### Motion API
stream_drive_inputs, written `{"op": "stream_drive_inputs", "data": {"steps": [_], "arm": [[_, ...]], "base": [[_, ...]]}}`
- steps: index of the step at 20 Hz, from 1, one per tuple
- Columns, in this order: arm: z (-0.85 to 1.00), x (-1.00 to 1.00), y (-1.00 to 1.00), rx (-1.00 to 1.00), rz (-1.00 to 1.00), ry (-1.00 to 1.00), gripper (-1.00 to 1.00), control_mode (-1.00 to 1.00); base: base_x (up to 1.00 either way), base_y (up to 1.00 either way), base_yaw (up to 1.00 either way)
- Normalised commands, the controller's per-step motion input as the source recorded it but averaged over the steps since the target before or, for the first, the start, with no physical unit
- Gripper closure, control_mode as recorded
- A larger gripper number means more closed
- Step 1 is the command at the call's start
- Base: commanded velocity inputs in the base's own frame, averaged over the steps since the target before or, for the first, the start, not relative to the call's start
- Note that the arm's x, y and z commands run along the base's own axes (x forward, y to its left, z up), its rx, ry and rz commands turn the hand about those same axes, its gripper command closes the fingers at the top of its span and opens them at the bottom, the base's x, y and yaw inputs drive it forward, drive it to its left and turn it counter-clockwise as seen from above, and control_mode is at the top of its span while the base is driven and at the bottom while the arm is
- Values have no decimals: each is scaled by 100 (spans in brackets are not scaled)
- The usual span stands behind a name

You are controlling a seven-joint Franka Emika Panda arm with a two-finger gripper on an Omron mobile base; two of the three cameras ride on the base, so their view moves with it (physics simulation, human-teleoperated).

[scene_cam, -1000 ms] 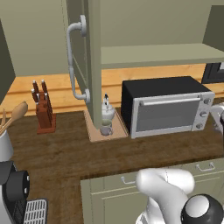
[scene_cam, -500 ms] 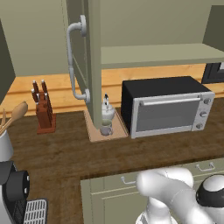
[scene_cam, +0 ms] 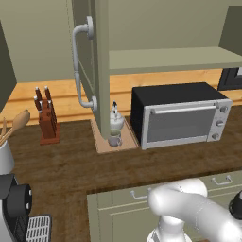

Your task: Pick the kettle from the counter and place it on the tray. Then pick the mug from the cabinet and place it on the tray. Then close the cabinet doors.

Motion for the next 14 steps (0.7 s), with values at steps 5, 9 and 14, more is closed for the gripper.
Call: {"op": "stream_drive_inputs", "data": {"steps": [5, 9, 14], "arm": [[0, 0, -7, 3, 0, -3, 100, -100], [0, 0, -9, 7, -2, -15, 100, -100], [0, 0, -6, 10, -7, -21, 100, -100]], "base": [[0, 0, 0], [0, 0, 0], [0, 0, 0]]}}
